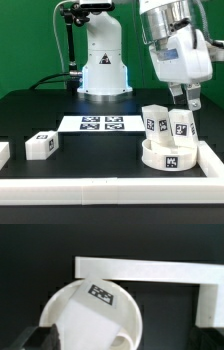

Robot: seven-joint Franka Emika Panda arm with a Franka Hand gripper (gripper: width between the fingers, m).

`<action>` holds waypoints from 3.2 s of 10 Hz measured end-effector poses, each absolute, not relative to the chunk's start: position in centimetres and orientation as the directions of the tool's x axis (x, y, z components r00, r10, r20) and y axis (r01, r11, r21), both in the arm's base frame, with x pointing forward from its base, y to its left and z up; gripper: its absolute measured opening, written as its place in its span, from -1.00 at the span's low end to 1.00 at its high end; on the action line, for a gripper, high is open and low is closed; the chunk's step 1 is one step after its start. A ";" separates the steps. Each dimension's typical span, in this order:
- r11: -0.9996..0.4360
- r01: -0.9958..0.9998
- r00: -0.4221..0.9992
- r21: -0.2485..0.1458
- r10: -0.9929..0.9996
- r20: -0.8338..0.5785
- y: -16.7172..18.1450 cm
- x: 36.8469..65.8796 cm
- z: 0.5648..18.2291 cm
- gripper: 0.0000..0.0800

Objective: Assemble stool

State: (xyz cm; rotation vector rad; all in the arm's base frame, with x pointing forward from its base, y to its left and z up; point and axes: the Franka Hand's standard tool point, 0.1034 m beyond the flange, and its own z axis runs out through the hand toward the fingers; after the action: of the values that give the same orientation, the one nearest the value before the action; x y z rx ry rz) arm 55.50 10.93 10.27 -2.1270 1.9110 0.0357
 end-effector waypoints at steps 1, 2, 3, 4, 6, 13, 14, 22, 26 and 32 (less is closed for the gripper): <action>-0.149 -0.969 0.188 -0.199 -0.963 -0.192 10.9 55.5 10.2 0.62; -0.298 -0.933 0.332 -0.201 -0.929 -0.165 11.1 55.5 10.3 0.62; -0.466 -0.860 0.495 -0.208 -0.862 -0.114 11.2 56.0 10.6 0.62; -0.580 -0.786 0.606 -0.214 -0.792 -0.077 11.3 56.2 10.8 0.62; -0.824 -0.536 0.837 -0.184 -0.547 0.010 12.0 56.3 10.6 0.62; -0.994 0.009 0.991 -0.108 -0.005 0.136 11.6 56.7 10.6 0.62; -0.991 0.093 0.987 -0.092 0.079 0.142 11.6 56.6 10.4 0.62; -0.779 0.627 0.774 0.015 0.625 0.103 10.6 54.1 7.5 0.62; -0.791 0.611 0.786 0.013 0.609 0.102 10.6 54.2 7.5 0.32; -0.815 0.580 0.810 0.009 0.577 0.103 10.6 54.2 7.4 -0.16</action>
Offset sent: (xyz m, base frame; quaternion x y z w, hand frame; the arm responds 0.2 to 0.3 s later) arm 0.0106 0.0036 0.0075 -0.0327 0.0005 -0.2623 0.9644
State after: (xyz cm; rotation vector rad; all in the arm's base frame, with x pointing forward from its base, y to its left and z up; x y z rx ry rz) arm 54.23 10.56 7.45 -2.9670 -0.9487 -0.1575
